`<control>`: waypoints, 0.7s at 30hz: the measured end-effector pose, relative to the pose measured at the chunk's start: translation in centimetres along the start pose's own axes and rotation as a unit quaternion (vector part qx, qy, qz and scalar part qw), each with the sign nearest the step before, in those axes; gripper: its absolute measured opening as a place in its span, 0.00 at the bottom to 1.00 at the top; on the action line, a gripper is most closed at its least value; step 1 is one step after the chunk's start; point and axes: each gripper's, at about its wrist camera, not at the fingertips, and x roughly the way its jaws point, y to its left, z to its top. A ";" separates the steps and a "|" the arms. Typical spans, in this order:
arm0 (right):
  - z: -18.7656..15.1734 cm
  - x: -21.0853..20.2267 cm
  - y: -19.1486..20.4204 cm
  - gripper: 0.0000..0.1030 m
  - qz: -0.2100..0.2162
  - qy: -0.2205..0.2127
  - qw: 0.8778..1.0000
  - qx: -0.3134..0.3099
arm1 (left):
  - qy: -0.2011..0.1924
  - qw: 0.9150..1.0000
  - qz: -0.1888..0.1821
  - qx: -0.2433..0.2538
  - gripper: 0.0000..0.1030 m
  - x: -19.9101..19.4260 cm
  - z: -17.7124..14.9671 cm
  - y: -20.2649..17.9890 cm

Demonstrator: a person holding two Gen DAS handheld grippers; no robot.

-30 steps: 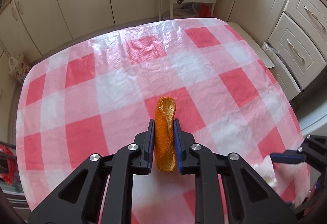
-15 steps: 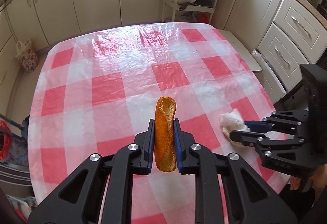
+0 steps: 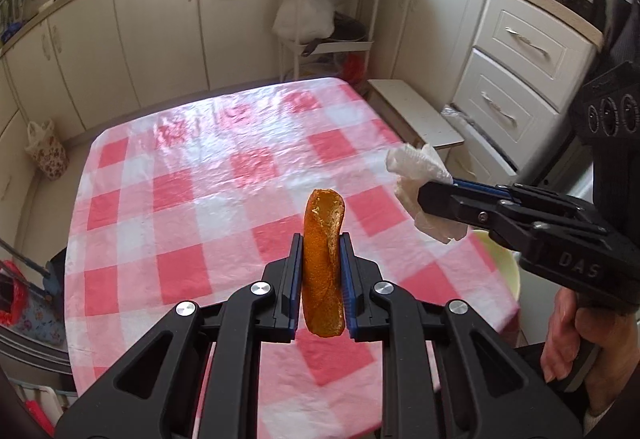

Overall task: Collect trash
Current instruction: 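Carry the orange peel and tissue with both tools over the bucket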

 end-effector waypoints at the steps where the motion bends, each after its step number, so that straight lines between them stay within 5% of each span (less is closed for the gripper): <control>1: 0.1 -0.8 -0.1 0.14 0.002 -0.014 1.000 0.004 | -0.003 1.000 -0.004 0.007 0.16 -0.3 0.1 -1.0; 9: -1.5 -7.5 -2.4 0.14 -0.005 -0.080 0.996 0.045 | -0.021 0.998 -0.035 0.057 0.16 -2.3 0.7 -7.2; 21: -8.2 -12.6 -10.1 0.14 -0.154 -0.069 0.982 0.082 | -0.003 0.988 -0.094 0.124 0.16 -0.3 1.3 -16.3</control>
